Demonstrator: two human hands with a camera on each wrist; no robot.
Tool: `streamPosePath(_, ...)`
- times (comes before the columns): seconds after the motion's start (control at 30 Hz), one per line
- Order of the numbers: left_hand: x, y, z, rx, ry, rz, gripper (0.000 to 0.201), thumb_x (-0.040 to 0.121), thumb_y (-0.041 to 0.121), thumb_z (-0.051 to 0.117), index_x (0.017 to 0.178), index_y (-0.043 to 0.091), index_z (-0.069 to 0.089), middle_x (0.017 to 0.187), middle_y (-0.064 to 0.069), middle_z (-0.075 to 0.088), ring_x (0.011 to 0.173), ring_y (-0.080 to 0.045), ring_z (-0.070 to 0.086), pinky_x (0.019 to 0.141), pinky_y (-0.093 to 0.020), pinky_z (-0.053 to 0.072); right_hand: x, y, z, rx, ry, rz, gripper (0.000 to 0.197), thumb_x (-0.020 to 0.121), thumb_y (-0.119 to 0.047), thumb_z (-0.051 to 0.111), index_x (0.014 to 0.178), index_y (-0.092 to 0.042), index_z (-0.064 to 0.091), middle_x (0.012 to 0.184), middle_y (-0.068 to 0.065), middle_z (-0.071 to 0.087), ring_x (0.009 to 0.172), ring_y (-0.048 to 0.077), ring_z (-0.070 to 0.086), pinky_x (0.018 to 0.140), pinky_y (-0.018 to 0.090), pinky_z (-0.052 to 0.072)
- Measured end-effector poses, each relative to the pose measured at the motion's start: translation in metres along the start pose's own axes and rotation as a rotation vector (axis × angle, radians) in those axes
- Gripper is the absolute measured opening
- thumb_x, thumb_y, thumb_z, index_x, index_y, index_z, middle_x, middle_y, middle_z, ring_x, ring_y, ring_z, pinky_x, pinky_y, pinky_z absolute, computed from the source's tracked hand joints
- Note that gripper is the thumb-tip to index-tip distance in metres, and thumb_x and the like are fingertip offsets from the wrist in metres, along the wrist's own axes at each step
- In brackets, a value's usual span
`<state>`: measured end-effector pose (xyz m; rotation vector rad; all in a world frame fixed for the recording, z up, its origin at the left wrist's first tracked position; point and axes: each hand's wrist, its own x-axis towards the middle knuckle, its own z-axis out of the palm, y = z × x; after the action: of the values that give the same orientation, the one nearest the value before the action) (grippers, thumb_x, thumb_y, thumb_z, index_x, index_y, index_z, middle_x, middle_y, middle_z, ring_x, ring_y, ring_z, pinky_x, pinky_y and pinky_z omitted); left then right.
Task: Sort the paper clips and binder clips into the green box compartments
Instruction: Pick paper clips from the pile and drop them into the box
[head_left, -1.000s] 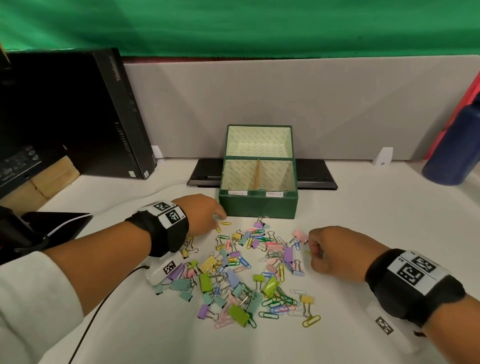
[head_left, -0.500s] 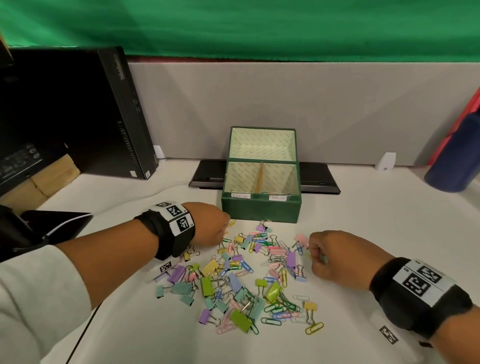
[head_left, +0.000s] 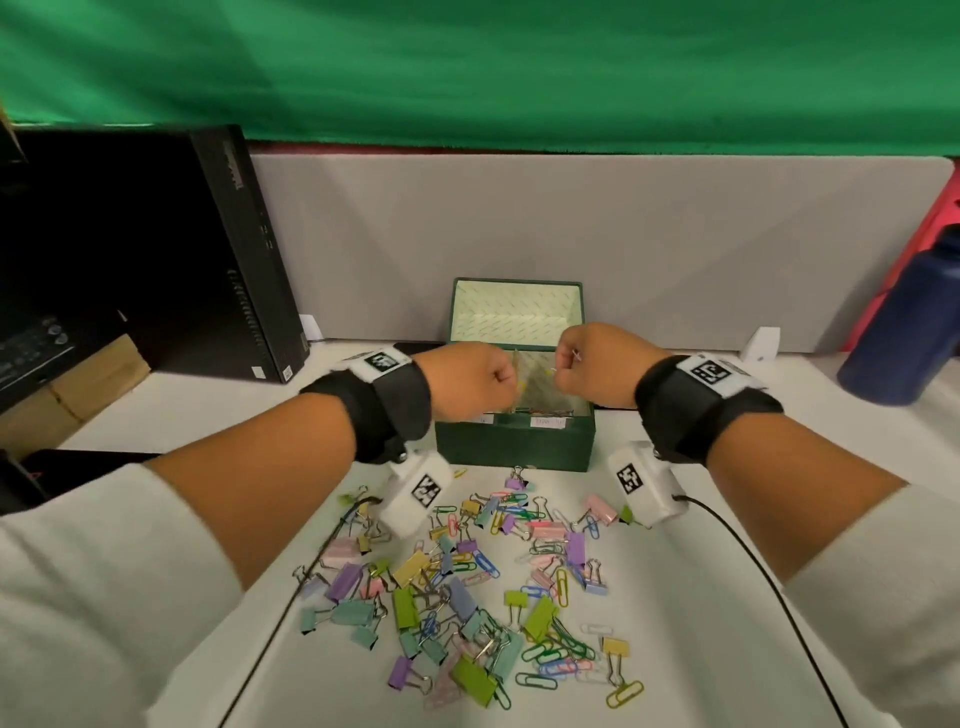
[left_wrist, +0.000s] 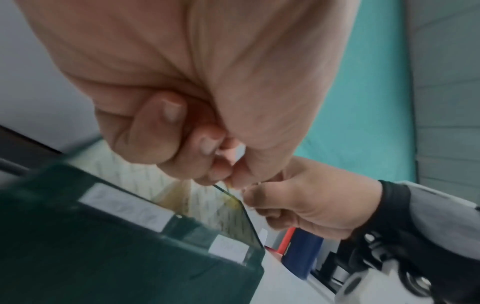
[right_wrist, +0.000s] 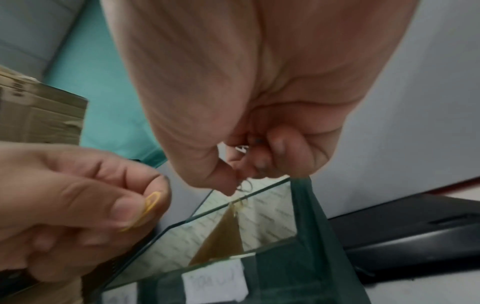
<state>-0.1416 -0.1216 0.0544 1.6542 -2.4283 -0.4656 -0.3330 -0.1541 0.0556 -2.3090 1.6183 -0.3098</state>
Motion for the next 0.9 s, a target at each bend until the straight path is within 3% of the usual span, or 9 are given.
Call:
streamPosePath(0.17,0.039,0.014,0.014,-0.242,0.055,-0.164,0.018,0.094,0.02,0.06,0.101,0.008,0.072,0.094,-0.008,0.074,0.083,-0.024,0.068,0.084,-0.037,0.057,0.013,0.005,0.004,0.087,-0.055,0.055,0.023,0.084,-0.009,0.061,0.102,-0.022,0.068,0.1,0.001,0.069,0.087,0.02,0.068,0.086,0.037,0.058)
streamPosePath(0.3,0.039,0.023,0.021,-0.63,0.007,-0.251,0.037,0.098,0.003,0.051,0.135,0.005,0.054,0.107,-0.016,0.067,0.091,-0.026,0.07,0.078,-0.034,0.061,-0.006,0.019,-0.003,0.164,0.066,-0.009,0.03,0.086,-0.009,0.061,0.11,-0.025,0.068,0.11,-0.004,0.069,0.099,0.015,0.066,0.095,0.034,0.054)
streamPosePath(0.4,0.02,0.016,0.013,-0.333,0.108,-0.12,0.037,0.098,0.012,0.05,0.133,0.019,0.057,0.113,-0.003,0.067,0.094,-0.023,0.07,0.083,-0.034,0.059,-0.044,0.027,-0.001,0.139,0.095,-0.083,0.02,0.089,-0.01,0.059,0.094,-0.027,0.069,0.096,-0.01,0.068,0.09,0.01,0.064,0.085,0.026,0.053)
streamPosePath(0.5,-0.019,0.006,0.009,0.104,0.182,0.024,0.021,0.097,0.025,0.05,0.109,0.028,0.067,0.097,0.009,0.067,0.081,-0.008,0.062,0.067,-0.021,0.047,-0.083,0.042,0.019,-0.099,-0.13,-0.117,0.018,0.092,-0.017,0.054,0.087,-0.03,0.065,0.091,-0.013,0.064,0.085,0.008,0.06,0.079,0.022,0.05)
streamPosePath(0.57,-0.04,-0.004,0.016,0.261,0.016,0.021,0.02,0.097,0.028,0.05,0.102,0.027,0.069,0.09,0.009,0.067,0.079,-0.01,0.062,0.07,-0.027,0.053,-0.099,0.055,0.035,-0.23,-0.227,-0.081,0.015,0.09,-0.02,0.053,0.087,-0.03,0.063,0.092,-0.011,0.064,0.085,0.013,0.059,0.077,0.024,0.049)
streamPosePath(0.63,-0.049,-0.018,0.028,0.389,-0.205,-0.045,0.024,0.097,0.027,0.05,0.109,0.025,0.07,0.105,0.007,0.068,0.093,-0.015,0.063,0.085,-0.029,0.052,-0.106,0.063,0.045,-0.256,-0.255,-0.064,0.014,0.092,-0.023,0.052,0.086,-0.031,0.061,0.093,-0.01,0.063,0.086,0.015,0.058,0.076,0.025,0.048)
streamPosePath(0.7,-0.049,-0.033,0.04,0.428,-0.289,-0.091,0.026,0.096,0.024,0.049,0.113,0.024,0.068,0.113,0.005,0.065,0.101,-0.019,0.061,0.089,-0.03,0.049,-0.108,0.063,0.051,-0.225,-0.262,-0.103,0.014,0.094,-0.024,0.053,0.091,-0.032,0.064,0.099,-0.012,0.065,0.089,0.013,0.059,0.081,0.024,0.049)
streamPosePath(0.83,-0.043,-0.04,0.056,0.447,-0.262,-0.078,0.015,0.095,0.027,0.05,0.09,0.018,0.061,0.094,-0.001,0.059,0.088,-0.022,0.059,0.079,-0.035,0.052,-0.103,0.061,0.062,-0.221,-0.251,-0.153,0.031,0.094,-0.024,0.055,0.119,-0.035,0.069,0.118,-0.013,0.064,0.104,0.011,0.059,0.093,0.024,0.048)
streamPosePath(0.9,-0.041,-0.04,0.059,0.46,-0.273,-0.086,0.018,0.094,0.032,0.056,0.101,0.02,0.067,0.103,0.0,0.059,0.094,-0.021,0.059,0.084,-0.035,0.051,-0.1,0.061,0.067,-0.233,-0.263,-0.159,0.039,0.093,-0.027,0.058,0.13,-0.037,0.063,0.13,-0.012,0.058,0.115,0.013,0.056,0.1,0.028,0.046)
